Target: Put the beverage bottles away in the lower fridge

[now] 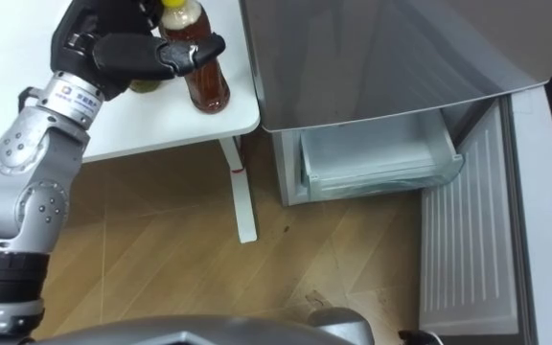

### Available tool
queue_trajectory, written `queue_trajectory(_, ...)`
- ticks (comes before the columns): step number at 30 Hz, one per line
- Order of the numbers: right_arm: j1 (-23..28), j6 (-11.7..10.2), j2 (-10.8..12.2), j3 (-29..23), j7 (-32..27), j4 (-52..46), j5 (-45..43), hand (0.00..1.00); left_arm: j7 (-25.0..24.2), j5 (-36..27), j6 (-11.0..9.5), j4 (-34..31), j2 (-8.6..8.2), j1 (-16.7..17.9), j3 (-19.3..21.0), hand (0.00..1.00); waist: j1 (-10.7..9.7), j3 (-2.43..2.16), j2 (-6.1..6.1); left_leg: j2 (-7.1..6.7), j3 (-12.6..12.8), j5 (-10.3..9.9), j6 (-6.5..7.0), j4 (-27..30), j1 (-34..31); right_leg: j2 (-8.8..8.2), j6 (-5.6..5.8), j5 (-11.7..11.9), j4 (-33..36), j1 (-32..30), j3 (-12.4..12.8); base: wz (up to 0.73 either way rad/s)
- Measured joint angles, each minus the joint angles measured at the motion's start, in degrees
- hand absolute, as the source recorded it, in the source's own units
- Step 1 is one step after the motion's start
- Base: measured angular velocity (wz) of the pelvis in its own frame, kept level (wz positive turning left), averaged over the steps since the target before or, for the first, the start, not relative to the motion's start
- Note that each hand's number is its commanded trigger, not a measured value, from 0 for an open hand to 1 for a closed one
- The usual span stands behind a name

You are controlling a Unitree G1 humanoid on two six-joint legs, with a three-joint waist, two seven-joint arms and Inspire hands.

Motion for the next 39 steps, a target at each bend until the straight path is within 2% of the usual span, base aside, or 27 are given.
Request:
queue_trajectory(6, -0.20, -0.01, 0.00, 0.03, 0.01, 0.04, 0.00, 0.00, -0.02, 0.76, 0.00, 0.01, 0.33, -0.13, 0.02, 0.00, -0.13, 0.14, -0.20, -0.01, 0.06, 0.00, 0.00, 0.00, 0.03, 0.04, 0.00, 0.00, -0.03, -0.01, 0.08, 0.00)
queue_trajectory(12, -0.19, 0.00, 0.01, 1.17, -0.13, 0.02, 0.08, 0.00, 0.10, 2.72, 0.00, 1.34, 0.36, -1.90, 0.02, 0.00, -0.13, 0.29, -0.35, 0.02, 0.29, 0.00, 0.00, 0.00, 0.15, 0.40, -0.01, 0.00, -0.03, -0.04, 0.57, -0.04)
queue_trajectory(22, -0.22, -0.01, 0.03, 1.11, -0.26, 0.07, -0.01, 0.00, 0.32, 5.09, 0.01, 1.33, 0.62, -2.38, 0.11, 0.00, -0.22, 0.15, -0.06, 0.05, 0.57, 0.00, 0.00, 0.03, 0.15, 0.44, -0.01, 0.01, 0.04, -0.19, 0.93, -0.01)
queue_trajectory(28, -0.17, 0.00, 0.03, 1.10, -0.24, 0.45, -0.02, 0.00, 1.37, 5.15, 0.01, 1.34, 0.69, -3.23, 0.34, 0.00, -0.31, 0.17, -0.10, 0.04, 0.66, 0.00, 0.00, 0.03, 0.16, 0.42, -0.01, 0.01, 0.06, -0.19, 0.95, 0.00)
queue_trajectory(34, -0.19, 0.00, 0.02, 1.10, -0.20, 0.47, -0.04, 0.00, 2.54, 8.76, 0.02, 1.34, 0.88, -3.25, 0.52, 0.00, -0.95, 0.20, -0.19, 0.04, 0.66, 0.00, 0.00, 0.03, 0.12, 0.43, -0.01, 0.01, 0.07, -0.18, 0.87, 0.00)
queue_trajectory(39, -0.17, 0.01, 0.03, 1.11, -0.20, 0.48, -0.04, 0.00, 2.55, 8.85, 0.02, 1.34, 0.89, -3.25, 0.53, 0.00, -1.08, 0.28, -0.33, 0.04, 0.65, 0.00, 0.00, 0.03, 0.12, 0.44, -0.01, 0.01, 0.07, -0.19, 0.90, 0.00)
